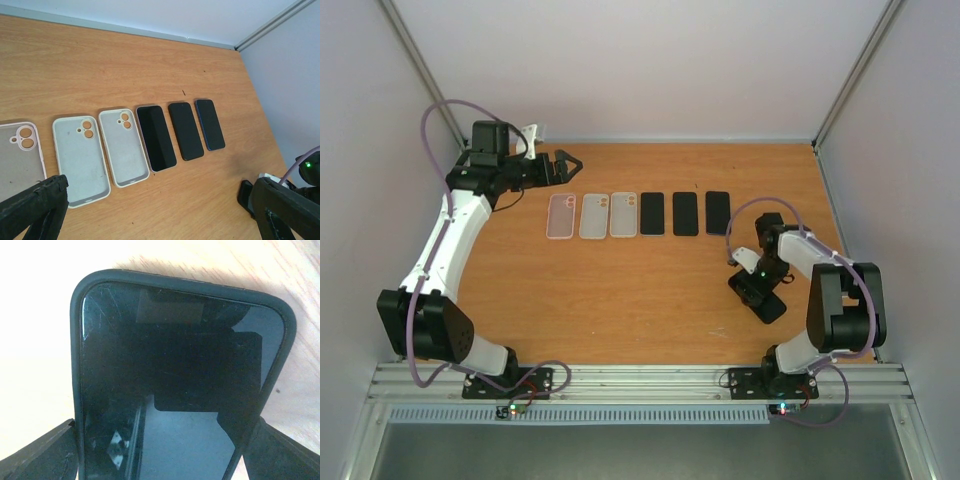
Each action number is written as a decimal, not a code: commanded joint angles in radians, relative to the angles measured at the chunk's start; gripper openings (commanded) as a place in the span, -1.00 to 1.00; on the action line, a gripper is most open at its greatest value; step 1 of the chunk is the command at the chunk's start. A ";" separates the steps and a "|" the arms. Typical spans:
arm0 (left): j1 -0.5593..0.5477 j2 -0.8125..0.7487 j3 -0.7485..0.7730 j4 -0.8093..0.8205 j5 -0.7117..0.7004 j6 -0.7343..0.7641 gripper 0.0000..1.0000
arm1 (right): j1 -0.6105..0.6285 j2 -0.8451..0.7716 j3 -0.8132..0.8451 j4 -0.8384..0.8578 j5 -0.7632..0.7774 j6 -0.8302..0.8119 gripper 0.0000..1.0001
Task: Take the phone out of the phone case
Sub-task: Pick up the phone at the center of the board.
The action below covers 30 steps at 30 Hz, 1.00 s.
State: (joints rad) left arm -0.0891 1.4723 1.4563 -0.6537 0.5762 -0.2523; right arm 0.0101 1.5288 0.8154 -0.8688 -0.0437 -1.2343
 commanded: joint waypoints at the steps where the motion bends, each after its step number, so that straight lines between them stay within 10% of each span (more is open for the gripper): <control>1: 0.002 -0.023 -0.034 0.028 0.005 0.034 0.99 | 0.030 0.000 0.082 -0.092 0.012 -0.063 0.26; 13: -0.023 0.065 -0.163 -0.009 0.239 0.057 0.98 | 0.246 -0.117 0.197 -0.143 -0.056 -0.242 0.27; 30: -0.358 0.205 -0.267 -0.078 0.461 0.145 0.76 | 0.713 -0.270 0.249 -0.188 0.066 -0.357 0.24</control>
State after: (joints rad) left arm -0.4026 1.6325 1.1389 -0.6785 0.9470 -0.1684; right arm 0.6609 1.2896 1.0183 -1.0409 -0.0395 -1.5574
